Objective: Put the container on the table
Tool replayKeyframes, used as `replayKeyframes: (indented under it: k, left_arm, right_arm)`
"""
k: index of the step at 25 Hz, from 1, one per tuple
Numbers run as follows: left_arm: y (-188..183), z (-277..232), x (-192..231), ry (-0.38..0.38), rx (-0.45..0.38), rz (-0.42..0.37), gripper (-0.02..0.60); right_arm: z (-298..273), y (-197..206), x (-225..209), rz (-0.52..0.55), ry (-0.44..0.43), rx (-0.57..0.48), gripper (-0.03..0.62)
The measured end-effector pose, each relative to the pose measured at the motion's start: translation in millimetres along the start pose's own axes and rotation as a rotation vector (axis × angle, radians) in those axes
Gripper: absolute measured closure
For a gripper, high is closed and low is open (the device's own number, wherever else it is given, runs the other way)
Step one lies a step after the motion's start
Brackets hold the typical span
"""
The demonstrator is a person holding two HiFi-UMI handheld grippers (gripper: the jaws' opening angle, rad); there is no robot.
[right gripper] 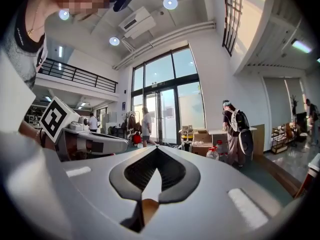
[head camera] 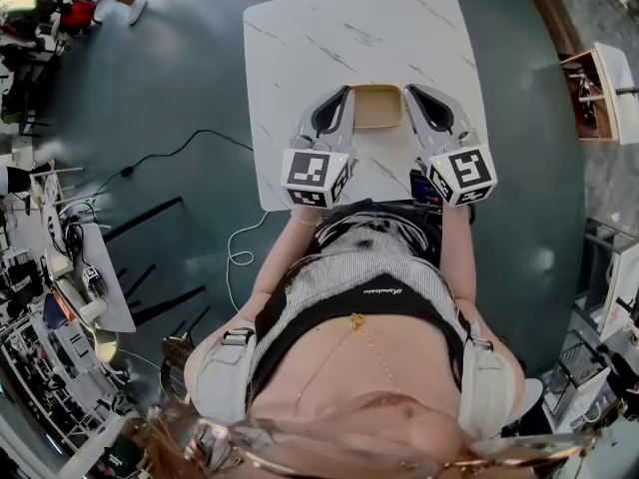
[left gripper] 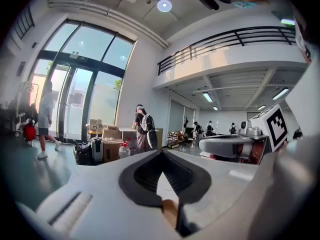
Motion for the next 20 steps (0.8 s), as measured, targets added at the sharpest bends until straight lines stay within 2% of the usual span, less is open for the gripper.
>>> replayKeyframes:
  k: [6,11,20]
  left_arm:
    - [-16,0,-5,0.013,-0.092,0.013,0.581]
    - [-28,1,-15,0.031,-0.149,-0.007,0.581]
    - [-31,1,-36,0.031,-0.164,-0.062,0.581]
  right_arm:
    - [4,-11,2,0.016,0.007,-0.054,0.567]
    - [9,-19,4,0.055,0.008,-0.076,0.568]
    - [18,-22,6,0.069,0.01,-0.139,0.568]
Point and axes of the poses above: the fingertips, and each gripper's own axes: z backward along the fingers, x to its left, y out of its underside, the point moved 10 cm from there along z, backward along the fingers, and after that the axes turned 10 degrees about -x, right-handed, at the moved point
